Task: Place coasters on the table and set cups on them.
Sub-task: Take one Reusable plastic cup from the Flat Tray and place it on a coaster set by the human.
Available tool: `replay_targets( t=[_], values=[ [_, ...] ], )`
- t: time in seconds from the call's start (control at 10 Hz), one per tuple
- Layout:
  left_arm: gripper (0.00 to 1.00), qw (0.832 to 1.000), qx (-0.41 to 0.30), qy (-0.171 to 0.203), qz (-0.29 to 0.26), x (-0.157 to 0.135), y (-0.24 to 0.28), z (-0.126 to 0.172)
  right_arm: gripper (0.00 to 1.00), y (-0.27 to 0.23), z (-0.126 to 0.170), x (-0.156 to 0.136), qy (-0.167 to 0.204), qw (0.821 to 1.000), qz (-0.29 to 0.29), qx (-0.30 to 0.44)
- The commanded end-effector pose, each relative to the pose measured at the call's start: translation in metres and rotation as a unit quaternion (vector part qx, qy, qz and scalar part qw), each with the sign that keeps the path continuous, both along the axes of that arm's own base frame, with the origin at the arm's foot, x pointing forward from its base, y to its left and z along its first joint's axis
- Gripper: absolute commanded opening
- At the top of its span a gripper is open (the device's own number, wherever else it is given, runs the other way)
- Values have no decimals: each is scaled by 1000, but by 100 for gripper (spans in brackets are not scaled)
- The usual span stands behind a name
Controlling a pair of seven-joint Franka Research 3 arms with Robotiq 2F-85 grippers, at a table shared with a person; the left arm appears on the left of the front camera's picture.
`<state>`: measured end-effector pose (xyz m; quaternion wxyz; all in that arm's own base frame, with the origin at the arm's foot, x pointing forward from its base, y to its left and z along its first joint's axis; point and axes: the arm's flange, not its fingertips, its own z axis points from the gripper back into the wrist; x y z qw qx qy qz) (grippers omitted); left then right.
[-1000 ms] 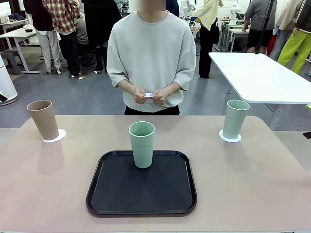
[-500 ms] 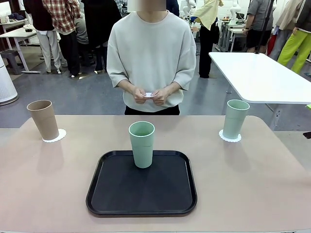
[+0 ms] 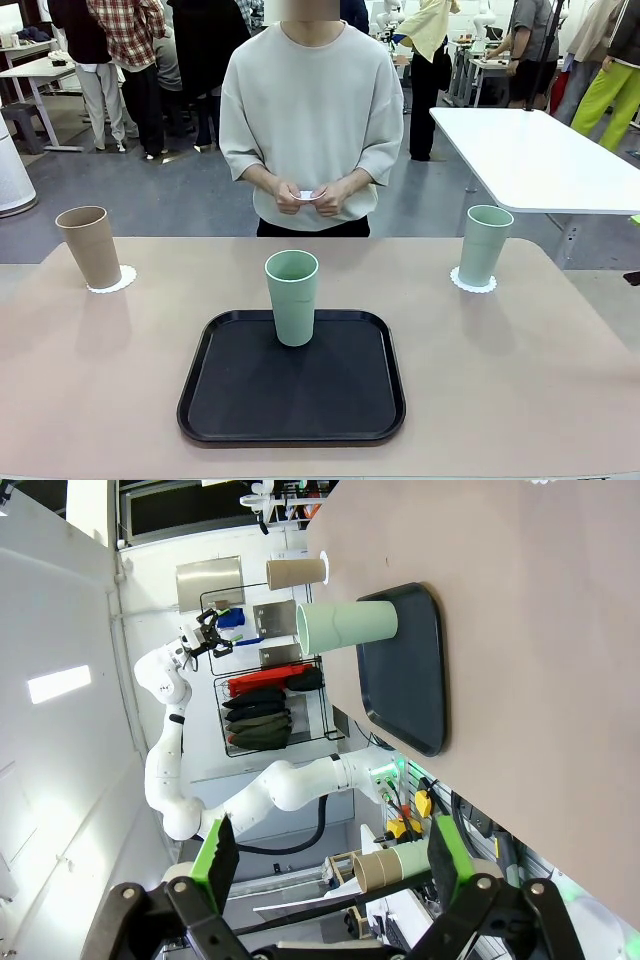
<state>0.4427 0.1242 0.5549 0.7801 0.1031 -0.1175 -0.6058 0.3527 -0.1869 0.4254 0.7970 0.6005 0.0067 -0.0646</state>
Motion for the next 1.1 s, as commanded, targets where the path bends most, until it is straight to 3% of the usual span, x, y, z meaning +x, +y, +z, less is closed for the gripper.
replay_targets(
  t=[0.0, 0.5, 0.6, 0.7, 0.8, 0.9, 1.0],
  values=[
    [100, 1000, -18, 3, -4, 1, 6, -3, 100, -1, 1, -1, -1, 1000, 0, 4],
    [100, 1000, -11, 3, 2, 0, 6, -4, 100, -1, 1, -1, -1, 1000, 0, 4],
    [100, 994, -91, -4, 66, -23, -16, -2, 100, -1, 1, -1, -1, 1000, 0, 4],
    [100, 979, -147, 38, 137, -44, -26, 10, 100, -1, 1, -1, -1, 1000, 0, 4],
    [100, 951, -172, 87, 241, -70, -26, 10, 100, -1, 1, -1, -1, 1000, 0, 4],
    [100, 932, -176, 121, 294, -89, -24, 6, 100, -1, 1, -1, -1, 1000, 0, 4],
    [100, 915, -144, 189, 326, -104, -21, 4, 100, -1, 1, -1, -1, 1000, 0, 4]
  ],
)
